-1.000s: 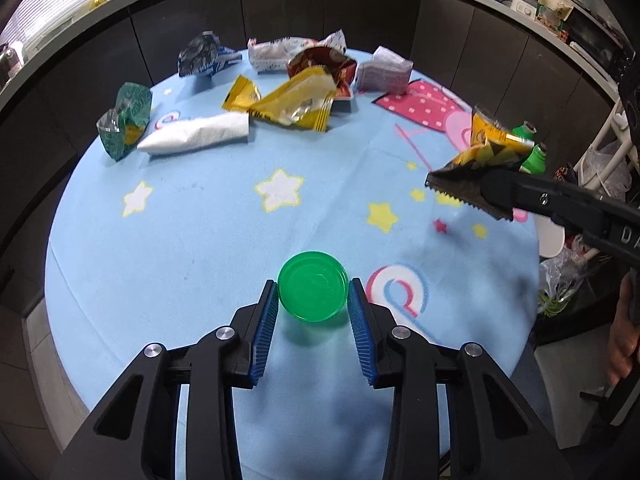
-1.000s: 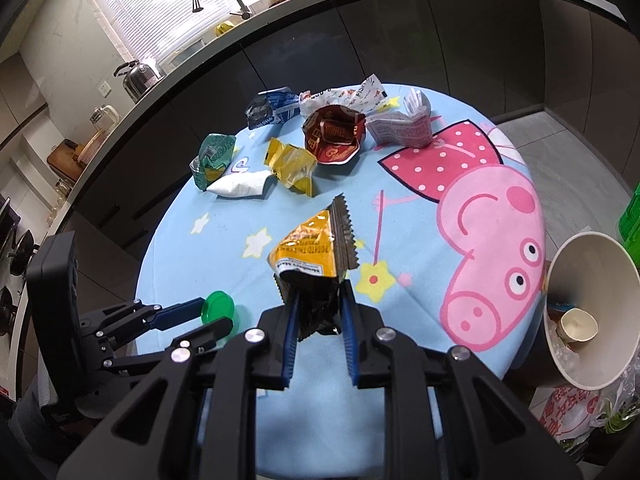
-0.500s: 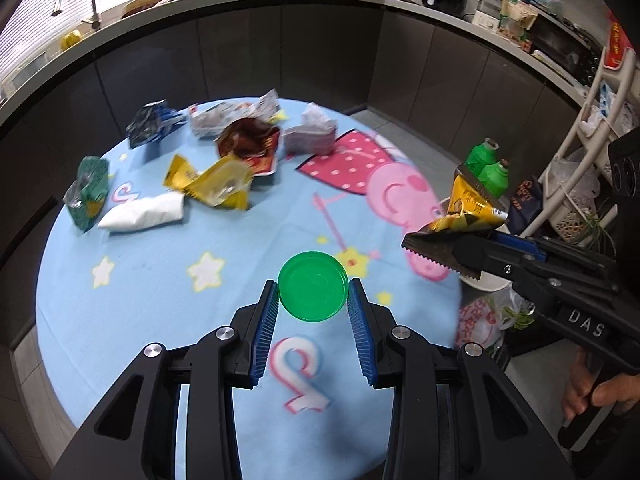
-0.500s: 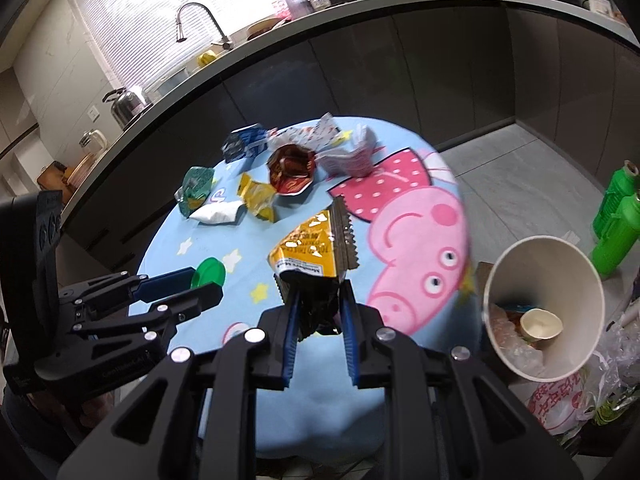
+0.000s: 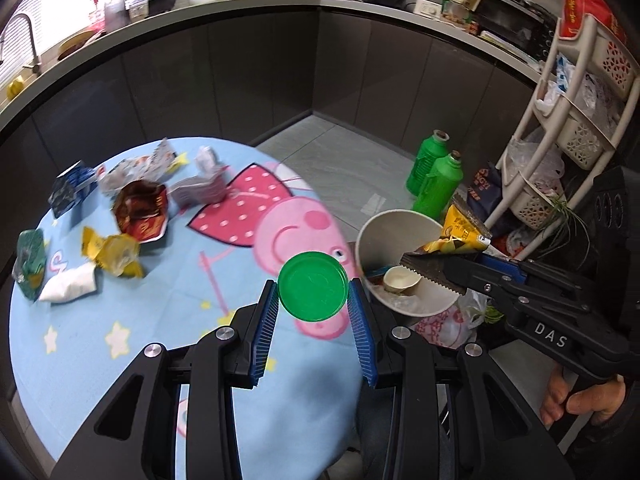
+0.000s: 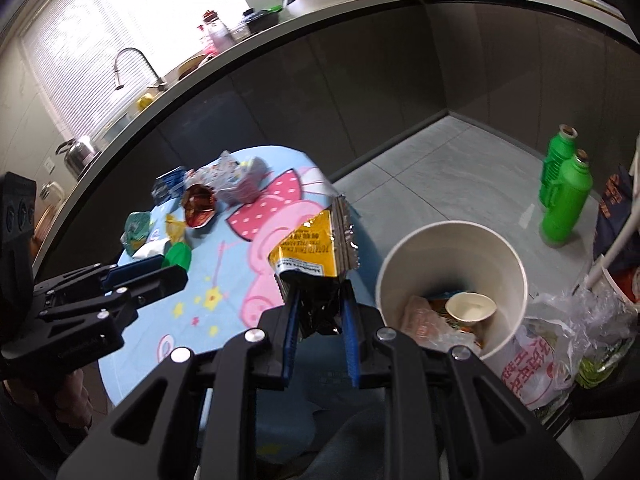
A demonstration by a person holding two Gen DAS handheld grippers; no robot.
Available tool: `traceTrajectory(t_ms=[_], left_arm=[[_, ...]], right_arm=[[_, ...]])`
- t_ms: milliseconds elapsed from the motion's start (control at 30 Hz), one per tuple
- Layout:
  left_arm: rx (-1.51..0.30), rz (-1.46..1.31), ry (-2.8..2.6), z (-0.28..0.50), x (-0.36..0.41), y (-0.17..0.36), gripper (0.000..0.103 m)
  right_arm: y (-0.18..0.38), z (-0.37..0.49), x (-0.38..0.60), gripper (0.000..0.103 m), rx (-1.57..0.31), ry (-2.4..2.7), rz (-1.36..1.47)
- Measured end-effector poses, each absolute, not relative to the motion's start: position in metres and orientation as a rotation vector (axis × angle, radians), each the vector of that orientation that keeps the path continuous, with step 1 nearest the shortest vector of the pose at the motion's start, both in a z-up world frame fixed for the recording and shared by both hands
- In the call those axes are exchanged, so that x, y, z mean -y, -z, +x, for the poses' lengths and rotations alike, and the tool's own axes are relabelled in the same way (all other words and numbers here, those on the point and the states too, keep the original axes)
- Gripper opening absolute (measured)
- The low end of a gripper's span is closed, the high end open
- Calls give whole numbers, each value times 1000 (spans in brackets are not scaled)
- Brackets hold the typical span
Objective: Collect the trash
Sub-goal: 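Carry the green lid and yellow wrapper to the bin and release both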
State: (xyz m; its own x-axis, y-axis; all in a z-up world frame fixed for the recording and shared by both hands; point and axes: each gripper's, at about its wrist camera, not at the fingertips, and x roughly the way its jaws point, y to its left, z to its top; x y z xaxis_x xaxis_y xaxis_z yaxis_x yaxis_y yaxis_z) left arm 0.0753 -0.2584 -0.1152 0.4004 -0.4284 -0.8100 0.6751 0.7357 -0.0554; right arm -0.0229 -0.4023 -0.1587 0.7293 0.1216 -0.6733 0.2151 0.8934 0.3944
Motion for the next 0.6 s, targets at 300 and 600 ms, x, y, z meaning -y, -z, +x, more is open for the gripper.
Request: traceTrajectory(t_ms=[300,600], left_arm=[[-925,344,771,75,315,121,34],[-961,368,801,80,359,138,34]], right_arm=[[184,-42,448,22,-770,140,549],[213,-45,479,23,-802,179,609]])
